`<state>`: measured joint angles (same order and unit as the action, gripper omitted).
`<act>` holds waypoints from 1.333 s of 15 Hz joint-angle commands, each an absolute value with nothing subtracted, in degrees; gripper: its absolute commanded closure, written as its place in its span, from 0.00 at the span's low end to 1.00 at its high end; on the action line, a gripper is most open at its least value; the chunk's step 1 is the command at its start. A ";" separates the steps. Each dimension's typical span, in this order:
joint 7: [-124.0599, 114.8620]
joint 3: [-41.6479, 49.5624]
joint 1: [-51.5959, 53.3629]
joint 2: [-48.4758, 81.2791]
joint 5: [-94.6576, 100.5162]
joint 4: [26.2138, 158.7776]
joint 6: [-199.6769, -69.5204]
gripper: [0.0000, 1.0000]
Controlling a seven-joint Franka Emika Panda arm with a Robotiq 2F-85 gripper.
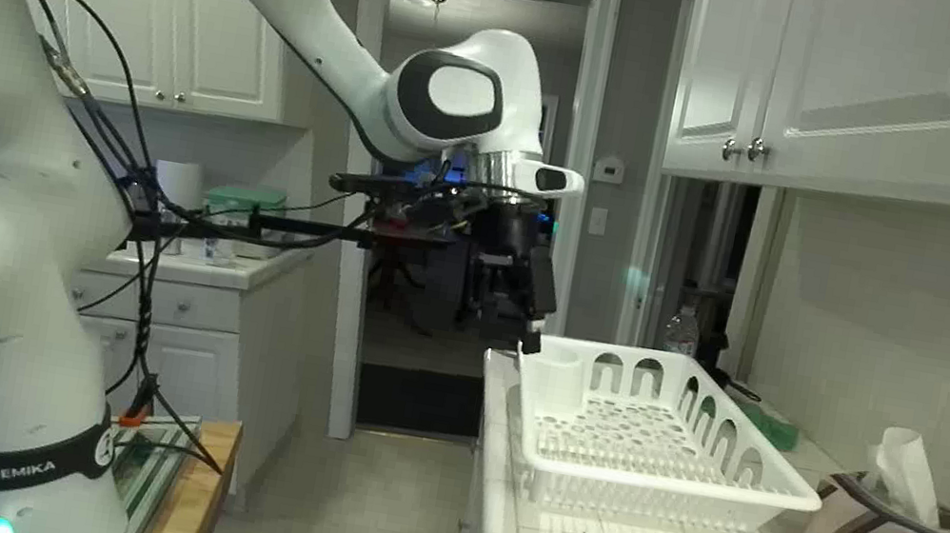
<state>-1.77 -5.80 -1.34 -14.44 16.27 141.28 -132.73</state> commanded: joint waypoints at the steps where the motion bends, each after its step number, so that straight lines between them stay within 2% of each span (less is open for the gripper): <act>1: -1.90 -5.07 -0.58 -14.43 16.45 141.18 -132.54 0.00; 6: -1.90 -5.07 -0.58 -14.43 16.45 141.18 -132.54 0.00; 8: -9.00 -5.33 -2.22 -11.64 17.25 139.41 -133.60 0.00; 15: -16.44 0.62 -3.88 -0.47 8.18 132.31 -135.92 0.00; 20: -17.35 4.23 -5.14 0.45 2.68 132.71 -139.75 0.00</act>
